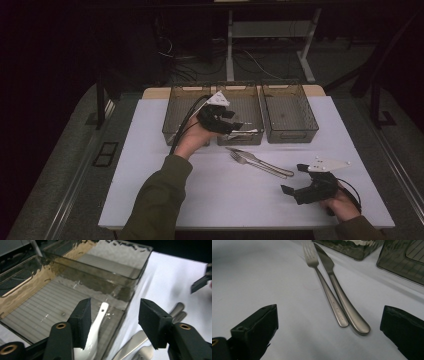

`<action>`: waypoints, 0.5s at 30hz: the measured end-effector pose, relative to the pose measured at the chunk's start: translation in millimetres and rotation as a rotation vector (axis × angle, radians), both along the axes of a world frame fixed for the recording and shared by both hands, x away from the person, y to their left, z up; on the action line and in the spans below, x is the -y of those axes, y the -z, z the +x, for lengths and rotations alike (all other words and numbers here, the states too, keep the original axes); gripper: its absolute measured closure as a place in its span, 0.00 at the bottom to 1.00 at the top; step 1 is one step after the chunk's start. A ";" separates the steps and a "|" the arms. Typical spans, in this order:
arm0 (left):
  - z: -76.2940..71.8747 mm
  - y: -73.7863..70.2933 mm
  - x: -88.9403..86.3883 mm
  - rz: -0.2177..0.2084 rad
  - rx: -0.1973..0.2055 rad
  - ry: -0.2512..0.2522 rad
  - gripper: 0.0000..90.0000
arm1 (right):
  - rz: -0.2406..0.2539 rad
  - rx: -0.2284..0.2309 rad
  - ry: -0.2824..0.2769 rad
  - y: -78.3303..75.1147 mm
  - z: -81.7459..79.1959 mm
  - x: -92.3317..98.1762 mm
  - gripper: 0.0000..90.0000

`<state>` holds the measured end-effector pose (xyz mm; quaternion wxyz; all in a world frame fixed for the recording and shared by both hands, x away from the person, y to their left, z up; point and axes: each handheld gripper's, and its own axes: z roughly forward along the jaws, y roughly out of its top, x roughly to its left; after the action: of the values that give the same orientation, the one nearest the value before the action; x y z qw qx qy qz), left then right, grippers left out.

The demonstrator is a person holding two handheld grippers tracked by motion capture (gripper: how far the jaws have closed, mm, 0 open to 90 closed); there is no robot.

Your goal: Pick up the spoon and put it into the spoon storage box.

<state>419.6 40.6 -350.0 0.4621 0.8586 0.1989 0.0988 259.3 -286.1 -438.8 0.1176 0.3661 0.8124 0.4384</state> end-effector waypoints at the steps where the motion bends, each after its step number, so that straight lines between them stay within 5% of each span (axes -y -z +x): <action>1: -1.9 -0.3 -1.2 -0.009 -0.007 0.004 0.47 | 0.000 0.001 0.000 0.1 0.0 0.1 0.02; 15: -36.9 1.1 -16.8 -0.030 -0.002 0.042 0.38 | -0.003 0.002 0.002 0.4 0.3 0.3 0.02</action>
<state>382.8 57.5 -351.1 0.4769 0.8555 0.1829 0.0850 259.6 -286.4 -439.2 0.1193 0.3662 0.8127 0.4373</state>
